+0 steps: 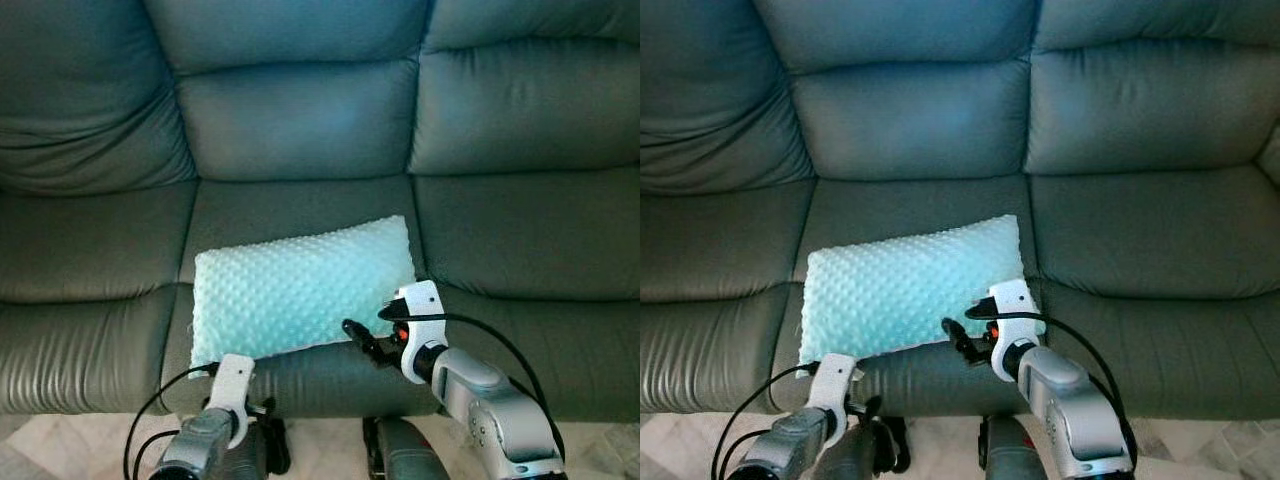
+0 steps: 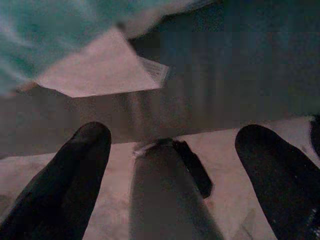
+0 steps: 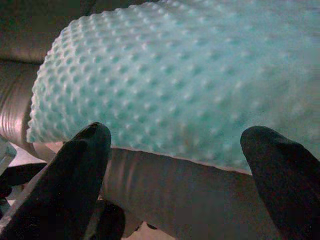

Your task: Move the pillow to the sofa

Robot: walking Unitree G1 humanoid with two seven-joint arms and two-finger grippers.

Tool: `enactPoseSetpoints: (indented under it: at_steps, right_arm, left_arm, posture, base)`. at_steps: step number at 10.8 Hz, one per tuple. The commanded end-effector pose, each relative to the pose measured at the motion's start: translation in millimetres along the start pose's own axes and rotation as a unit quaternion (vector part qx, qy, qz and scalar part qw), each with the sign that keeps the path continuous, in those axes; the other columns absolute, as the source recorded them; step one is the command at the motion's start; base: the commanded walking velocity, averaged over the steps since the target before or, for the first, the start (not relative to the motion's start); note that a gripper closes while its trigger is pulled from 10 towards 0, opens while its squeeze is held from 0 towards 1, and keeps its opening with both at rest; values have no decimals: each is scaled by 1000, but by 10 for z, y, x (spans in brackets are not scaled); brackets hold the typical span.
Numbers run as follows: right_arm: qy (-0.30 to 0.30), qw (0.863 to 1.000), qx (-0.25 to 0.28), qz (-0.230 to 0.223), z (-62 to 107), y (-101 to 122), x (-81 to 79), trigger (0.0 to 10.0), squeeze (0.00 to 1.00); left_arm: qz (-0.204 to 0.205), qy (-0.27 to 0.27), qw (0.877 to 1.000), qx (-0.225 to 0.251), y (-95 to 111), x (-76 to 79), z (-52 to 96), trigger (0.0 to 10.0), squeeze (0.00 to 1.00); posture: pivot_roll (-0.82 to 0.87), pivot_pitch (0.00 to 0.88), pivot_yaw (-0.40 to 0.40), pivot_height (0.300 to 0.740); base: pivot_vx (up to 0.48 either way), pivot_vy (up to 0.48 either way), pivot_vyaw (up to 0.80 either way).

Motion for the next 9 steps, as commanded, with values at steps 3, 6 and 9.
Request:
enactPoseSetpoints:
  at_steps: [3,6,9]
  right_arm:
    - [3,1000,-4,-8,1,-35,-33,10000,0]
    - [3,1000,-2,-7,-12,-24,-35,10000,0]
    - [0,1000,0,-7,-16,-23,-30,10000,0]
  left_arm:
    - [27,48,998,38,140,-268,5,10000,0]
    - [37,48,995,74,384,-229,-15,10000,0]
    - [43,60,992,101,550,-223,-16,10000,0]
  posture:
    - [-298,391,77,740]
    - [-298,387,77,740]
    - [-306,383,77,740]
  base:
    - [0,0,0]
    - [0,0,0]
    - [0,0,0]
Point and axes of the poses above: a point about 5 cm out from each wrist's last joint towards the gripper, its own z axis pointing back from the gripper into the wrist, its own y axis along the axis of the wrist's last joint, x = y × z, the point moved 6 cm from there along -z, pointing out of the wrist towards the gripper, and after that the axes turned 15 degrees about z, right-handed, at the moved point
